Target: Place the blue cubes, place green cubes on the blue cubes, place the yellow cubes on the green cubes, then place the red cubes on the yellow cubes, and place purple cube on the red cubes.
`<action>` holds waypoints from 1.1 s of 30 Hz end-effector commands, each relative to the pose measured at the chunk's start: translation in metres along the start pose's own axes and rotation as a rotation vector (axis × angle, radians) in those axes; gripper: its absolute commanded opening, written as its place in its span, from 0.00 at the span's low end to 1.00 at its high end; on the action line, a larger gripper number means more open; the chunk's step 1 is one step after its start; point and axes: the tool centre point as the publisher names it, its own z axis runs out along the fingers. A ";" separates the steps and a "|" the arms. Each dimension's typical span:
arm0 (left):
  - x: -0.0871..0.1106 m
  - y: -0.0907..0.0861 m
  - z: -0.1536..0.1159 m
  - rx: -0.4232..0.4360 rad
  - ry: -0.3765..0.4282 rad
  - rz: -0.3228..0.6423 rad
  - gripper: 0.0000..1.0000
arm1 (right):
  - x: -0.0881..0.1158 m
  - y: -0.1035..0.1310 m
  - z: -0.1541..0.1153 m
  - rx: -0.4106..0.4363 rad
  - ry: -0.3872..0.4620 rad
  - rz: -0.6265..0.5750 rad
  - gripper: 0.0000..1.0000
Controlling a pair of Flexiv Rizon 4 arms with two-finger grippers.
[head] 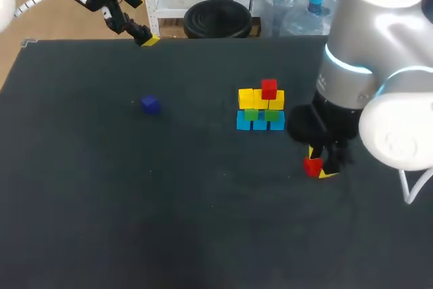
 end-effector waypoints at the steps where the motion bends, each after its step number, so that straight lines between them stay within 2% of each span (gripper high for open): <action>1: 0.001 0.001 0.000 0.002 -0.002 0.002 1.00 | -0.001 -0.001 -0.001 -0.001 0.001 -0.006 0.00; 14: 0.001 0.001 0.000 0.002 -0.002 0.002 1.00 | -0.005 0.000 -0.012 0.012 -0.017 -0.024 0.00; 15: 0.001 0.001 0.000 0.002 -0.002 0.002 1.00 | -0.004 -0.001 -0.011 0.027 -0.019 -0.020 0.11; 17: 0.001 0.001 0.000 0.002 -0.002 0.002 1.00 | -0.003 -0.002 -0.011 0.021 -0.017 -0.022 0.88; 18: 0.001 0.001 0.000 0.002 -0.002 0.002 1.00 | -0.002 -0.002 -0.011 0.018 -0.015 -0.023 1.00; 26: 0.001 0.001 0.000 0.002 -0.002 0.002 1.00 | -0.001 -0.002 -0.003 -0.013 0.004 -0.035 1.00; 33: 0.001 0.001 0.000 0.002 -0.002 0.002 1.00 | -0.001 -0.003 0.001 -0.008 0.005 -0.039 1.00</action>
